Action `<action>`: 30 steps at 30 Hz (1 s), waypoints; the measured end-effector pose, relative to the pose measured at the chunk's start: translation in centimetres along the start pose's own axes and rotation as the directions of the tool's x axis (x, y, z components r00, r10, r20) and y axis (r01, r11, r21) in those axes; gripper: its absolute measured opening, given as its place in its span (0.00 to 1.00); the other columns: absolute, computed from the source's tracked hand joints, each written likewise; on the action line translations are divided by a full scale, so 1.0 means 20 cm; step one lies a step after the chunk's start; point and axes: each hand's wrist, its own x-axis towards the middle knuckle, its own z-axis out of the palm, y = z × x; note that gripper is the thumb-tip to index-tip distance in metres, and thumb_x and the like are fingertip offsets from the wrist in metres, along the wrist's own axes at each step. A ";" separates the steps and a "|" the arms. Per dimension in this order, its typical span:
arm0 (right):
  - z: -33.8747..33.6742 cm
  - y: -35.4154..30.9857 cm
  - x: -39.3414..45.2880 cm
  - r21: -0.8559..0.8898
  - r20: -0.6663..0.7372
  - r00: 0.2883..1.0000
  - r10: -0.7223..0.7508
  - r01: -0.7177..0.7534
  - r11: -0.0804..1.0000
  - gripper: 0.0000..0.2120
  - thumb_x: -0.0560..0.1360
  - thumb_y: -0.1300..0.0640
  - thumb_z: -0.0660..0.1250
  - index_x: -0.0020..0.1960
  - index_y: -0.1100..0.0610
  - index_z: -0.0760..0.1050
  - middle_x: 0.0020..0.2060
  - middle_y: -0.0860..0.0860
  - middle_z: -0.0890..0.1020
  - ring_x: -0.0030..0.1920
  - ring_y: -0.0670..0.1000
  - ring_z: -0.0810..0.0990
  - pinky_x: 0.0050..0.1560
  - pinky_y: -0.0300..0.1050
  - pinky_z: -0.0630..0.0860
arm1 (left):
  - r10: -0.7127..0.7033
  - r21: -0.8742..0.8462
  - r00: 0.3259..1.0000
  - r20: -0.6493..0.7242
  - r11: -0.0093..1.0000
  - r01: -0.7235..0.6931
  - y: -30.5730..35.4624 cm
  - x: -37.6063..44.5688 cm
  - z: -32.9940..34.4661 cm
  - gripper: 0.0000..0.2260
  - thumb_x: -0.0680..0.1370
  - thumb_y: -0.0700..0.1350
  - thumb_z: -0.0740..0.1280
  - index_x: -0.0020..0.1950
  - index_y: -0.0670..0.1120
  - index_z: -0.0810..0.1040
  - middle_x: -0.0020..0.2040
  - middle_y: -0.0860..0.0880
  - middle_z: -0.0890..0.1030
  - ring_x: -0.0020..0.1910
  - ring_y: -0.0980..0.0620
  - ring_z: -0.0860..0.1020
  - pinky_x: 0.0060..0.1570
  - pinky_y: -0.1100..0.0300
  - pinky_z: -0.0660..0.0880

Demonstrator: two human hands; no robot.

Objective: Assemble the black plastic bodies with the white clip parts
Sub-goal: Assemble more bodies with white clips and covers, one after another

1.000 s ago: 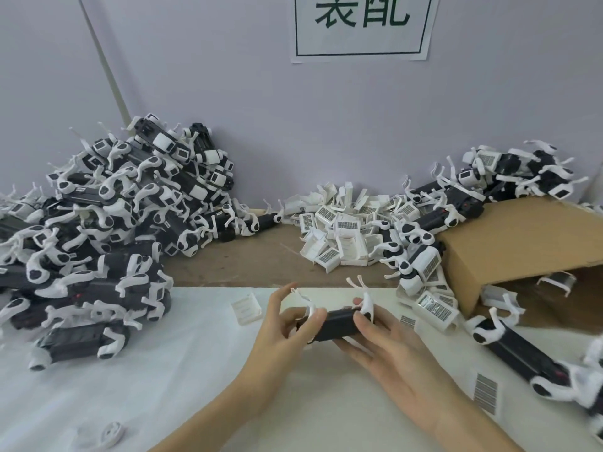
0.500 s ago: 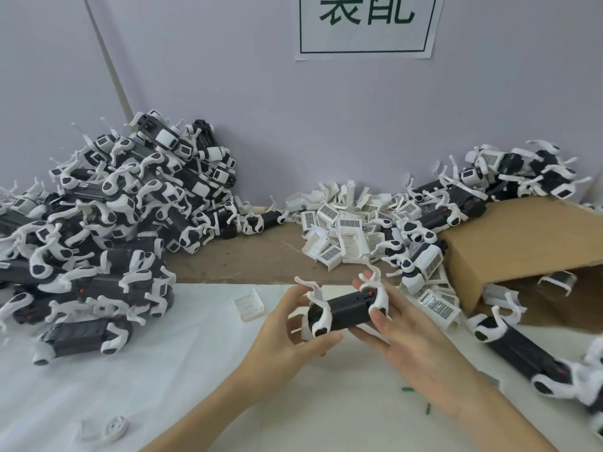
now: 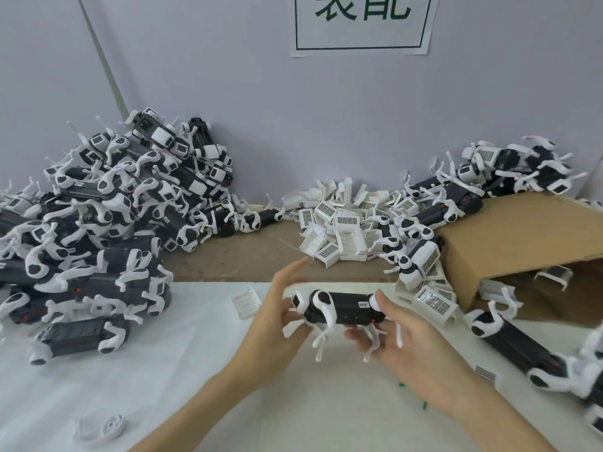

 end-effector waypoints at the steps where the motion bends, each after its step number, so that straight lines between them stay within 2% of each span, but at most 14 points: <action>1: 0.00 -0.01 0.00 0.003 0.002 0.999 -0.046 0.046 0.999 0.19 0.79 0.51 0.68 0.63 0.62 0.82 0.60 0.64 0.83 0.54 0.62 0.84 0.56 0.52 0.81 | -0.093 -0.132 0.996 0.010 0.987 0.094 0.00 0.01 -0.01 0.29 0.81 0.29 0.68 0.77 0.53 0.70 0.67 0.47 0.81 0.58 0.43 0.84 0.66 0.49 0.79; 3: 0.00 -0.01 -0.01 0.023 -0.022 0.994 -0.109 0.109 0.994 0.20 0.78 0.54 0.69 0.67 0.60 0.79 0.64 0.61 0.83 0.58 0.60 0.84 0.63 0.55 0.77 | -0.205 -0.387 0.977 0.057 0.898 0.211 0.01 0.02 -0.01 0.15 0.86 0.36 0.65 0.72 0.44 0.78 0.63 0.40 0.84 0.57 0.40 0.85 0.61 0.47 0.81; 5: 0.02 -0.01 -0.02 0.030 -0.046 0.987 -0.153 0.154 0.988 0.21 0.77 0.57 0.68 0.69 0.60 0.78 0.65 0.60 0.82 0.62 0.57 0.82 0.70 0.59 0.74 | -0.271 -0.561 0.954 0.124 0.774 0.293 0.04 0.02 0.00 0.17 0.87 0.49 0.62 0.71 0.43 0.80 0.64 0.39 0.84 0.59 0.41 0.83 0.60 0.52 0.80; 6: 0.03 0.00 -0.02 0.020 -0.047 0.983 -0.175 0.176 0.984 0.21 0.77 0.58 0.68 0.69 0.60 0.77 0.64 0.60 0.82 0.64 0.56 0.82 0.72 0.59 0.73 | -0.292 -0.566 0.944 0.152 0.758 0.325 0.06 0.01 0.01 0.20 0.87 0.56 0.62 0.72 0.46 0.80 0.65 0.40 0.84 0.61 0.43 0.83 0.61 0.54 0.79; 8: 0.05 0.02 -0.02 -0.033 -0.029 0.977 -0.211 0.210 0.977 0.21 0.78 0.59 0.67 0.70 0.59 0.76 0.64 0.59 0.82 0.67 0.56 0.80 0.73 0.57 0.71 | -0.320 -0.404 0.940 0.117 0.849 0.339 0.06 -0.01 0.04 0.23 0.79 0.66 0.67 0.72 0.58 0.78 0.60 0.43 0.85 0.59 0.52 0.83 0.61 0.63 0.77; 9: 0.05 0.02 -0.02 -0.062 -0.016 0.975 -0.220 0.218 0.974 0.21 0.79 0.59 0.67 0.71 0.59 0.76 0.65 0.58 0.82 0.69 0.56 0.80 0.73 0.56 0.70 | -0.323 -0.325 0.943 0.076 0.886 0.330 0.07 -0.02 0.05 0.23 0.76 0.66 0.70 0.70 0.62 0.78 0.55 0.46 0.86 0.53 0.58 0.83 0.56 0.69 0.75; 11: 0.05 0.02 -0.03 -0.113 0.008 0.973 -0.229 0.229 0.967 0.21 0.79 0.58 0.67 0.71 0.57 0.75 0.65 0.57 0.83 0.68 0.55 0.80 0.73 0.57 0.71 | -0.300 -0.346 0.954 0.018 0.893 0.287 0.08 -0.05 0.08 0.20 0.77 0.63 0.75 0.67 0.62 0.79 0.46 0.53 0.86 0.45 0.62 0.82 0.45 0.74 0.73; 14: 0.06 0.03 -0.03 -0.240 0.042 0.965 -0.258 0.260 0.935 0.21 0.79 0.54 0.67 0.72 0.52 0.75 0.63 0.53 0.84 0.66 0.54 0.81 0.70 0.60 0.75 | -0.272 -0.381 0.961 -0.041 0.894 0.237 0.10 -0.05 0.07 0.19 0.77 0.56 0.76 0.67 0.57 0.80 0.38 0.64 0.81 0.40 0.65 0.80 0.42 0.76 0.72; 19: 0.04 0.04 -0.03 -0.351 0.123 0.937 -0.326 0.349 0.869 0.23 0.80 0.49 0.68 0.74 0.45 0.73 0.67 0.47 0.82 0.70 0.49 0.78 0.69 0.45 0.75 | -0.283 -0.422 0.952 -0.119 0.882 0.210 0.13 -0.03 0.06 0.24 0.71 0.57 0.79 0.66 0.60 0.80 0.41 0.62 0.83 0.44 0.61 0.82 0.45 0.70 0.76; 21: 0.04 0.06 -0.03 -0.560 0.183 0.903 -0.389 0.421 0.714 0.26 0.81 0.50 0.70 0.77 0.42 0.69 0.71 0.41 0.77 0.73 0.42 0.72 0.70 0.36 0.70 | -0.286 -0.395 0.942 -0.176 0.897 0.199 0.13 -0.03 0.07 0.24 0.67 0.59 0.80 0.61 0.59 0.83 0.48 0.57 0.86 0.49 0.55 0.83 0.47 0.65 0.78; 23: 0.04 0.10 -0.02 -0.748 0.243 0.863 -0.442 0.457 0.482 0.31 0.79 0.57 0.74 0.77 0.40 0.67 0.71 0.39 0.74 0.73 0.41 0.72 0.68 0.34 0.69 | -0.190 -0.302 0.952 -0.238 0.946 0.114 0.15 -0.04 0.09 0.20 0.67 0.57 0.81 0.56 0.56 0.84 0.51 0.52 0.86 0.53 0.51 0.84 0.51 0.62 0.79; 26: 0.04 0.15 0.02 -0.812 0.262 0.822 -0.506 0.471 0.346 0.31 0.77 0.67 0.71 0.73 0.41 0.72 0.64 0.41 0.78 0.65 0.43 0.77 0.63 0.37 0.73 | 0.042 -0.062 0.963 -0.267 0.996 -0.060 0.21 -0.08 0.16 0.20 0.68 0.58 0.82 0.58 0.58 0.83 0.55 0.53 0.81 0.56 0.47 0.81 0.54 0.63 0.78; 28: 0.03 0.15 0.02 -0.775 0.242 0.841 -0.483 0.467 0.425 0.28 0.76 0.69 0.63 0.66 0.41 0.75 0.58 0.43 0.80 0.60 0.46 0.80 0.62 0.44 0.74 | 0.154 0.064 0.961 -0.230 0.988 -0.143 0.24 -0.11 0.21 0.25 0.70 0.63 0.80 0.63 0.57 0.82 0.57 0.55 0.77 0.59 0.49 0.79 0.56 0.63 0.76; 30: 0.03 0.15 0.01 -0.744 0.249 0.884 -0.395 0.436 0.506 0.26 0.76 0.64 0.58 0.63 0.36 0.76 0.56 0.42 0.82 0.61 0.49 0.80 0.63 0.54 0.76 | 0.182 0.121 0.960 -0.213 0.980 -0.159 0.27 -0.12 0.24 0.26 0.74 0.65 0.76 0.68 0.55 0.81 0.58 0.53 0.75 0.57 0.52 0.78 0.56 0.66 0.74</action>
